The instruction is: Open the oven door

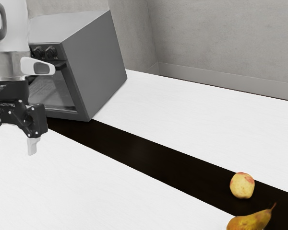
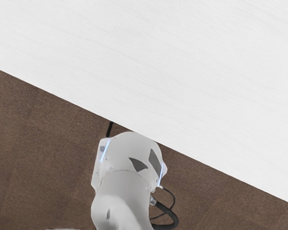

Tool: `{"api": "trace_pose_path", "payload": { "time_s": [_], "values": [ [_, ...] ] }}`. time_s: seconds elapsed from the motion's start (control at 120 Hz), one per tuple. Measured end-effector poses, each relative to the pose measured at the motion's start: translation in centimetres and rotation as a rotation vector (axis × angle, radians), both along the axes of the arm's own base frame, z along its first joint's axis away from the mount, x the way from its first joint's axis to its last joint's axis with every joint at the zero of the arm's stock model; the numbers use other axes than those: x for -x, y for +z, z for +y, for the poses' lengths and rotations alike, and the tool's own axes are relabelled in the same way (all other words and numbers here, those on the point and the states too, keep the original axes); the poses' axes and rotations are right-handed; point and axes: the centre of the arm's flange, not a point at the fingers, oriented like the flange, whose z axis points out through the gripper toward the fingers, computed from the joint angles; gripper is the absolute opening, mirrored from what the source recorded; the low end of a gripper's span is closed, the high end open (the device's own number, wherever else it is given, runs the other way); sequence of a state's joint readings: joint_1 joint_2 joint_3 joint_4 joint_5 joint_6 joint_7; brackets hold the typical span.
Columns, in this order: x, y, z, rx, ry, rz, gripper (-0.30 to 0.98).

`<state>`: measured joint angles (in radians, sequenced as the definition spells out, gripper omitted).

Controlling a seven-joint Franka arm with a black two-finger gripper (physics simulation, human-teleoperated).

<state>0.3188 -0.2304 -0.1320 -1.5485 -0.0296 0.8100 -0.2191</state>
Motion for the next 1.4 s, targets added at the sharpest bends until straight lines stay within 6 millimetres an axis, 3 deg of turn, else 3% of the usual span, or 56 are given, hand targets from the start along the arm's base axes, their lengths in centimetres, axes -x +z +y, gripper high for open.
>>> {"api": "trace_pose_path", "payload": {
  "time_s": [0.067, 0.2, 0.308, 0.333, 0.4, 0.467, 0.517, 0.592, 0.658, 0.775, 0.892, 0.975, 1.05, 1.175, 1.283, 1.4],
  "values": [
    [-1.1, 0.1, 1.4, -0.043, 0.076, -0.104, 0.69],
    [-0.9, 1.4, 6.5, -0.148, 0.260, -0.246, 0.69],
    [-2.1, 2.5, 8.8, -0.197, 0.354, -0.364, 0.69],
    [-2.8, 1.8, 9.7, -0.202, 0.380, -0.396, 0.69],
    [-5.3, -2.6, 13.5, -0.232, 0.467, -0.499, 0.69],
    [-6.9, -3.6, 16.3, -0.270, 0.535, -0.645, 0.69],
    [-8.8, -3.0, 18.5, -0.291, 0.592, -0.761, 0.69],
    [-10.2, -1.3, 22.3, -0.328, 0.693, -0.914, 0.69],
    [-11.5, -0.9, 25.4, -0.345, 0.773, -1.004, 0.69],
    [-11.9, -0.7, 29.0, -0.367, 0.886, -1.109, 0.69],
    [-12.3, -0.5, 31.6, -0.382, 0.977, -1.173, 0.69],
    [-13.5, -0.8, 31.2, -0.366, 1.008, -1.197, 0.69],
    [-12.1, -0.9, 30.6, -0.360, 1.051, -1.201, 0.68],
    [-11.8, -2.7, 32.9, -0.317, 1.189, -1.188, 0.68],
    [-11.1, -2.9, 34.5, -0.320, 1.263, -1.194, 0.68],
    [-12.2, -3.3, 34.8, -0.306, 1.303, -1.206, 0.68]
  ]
}}
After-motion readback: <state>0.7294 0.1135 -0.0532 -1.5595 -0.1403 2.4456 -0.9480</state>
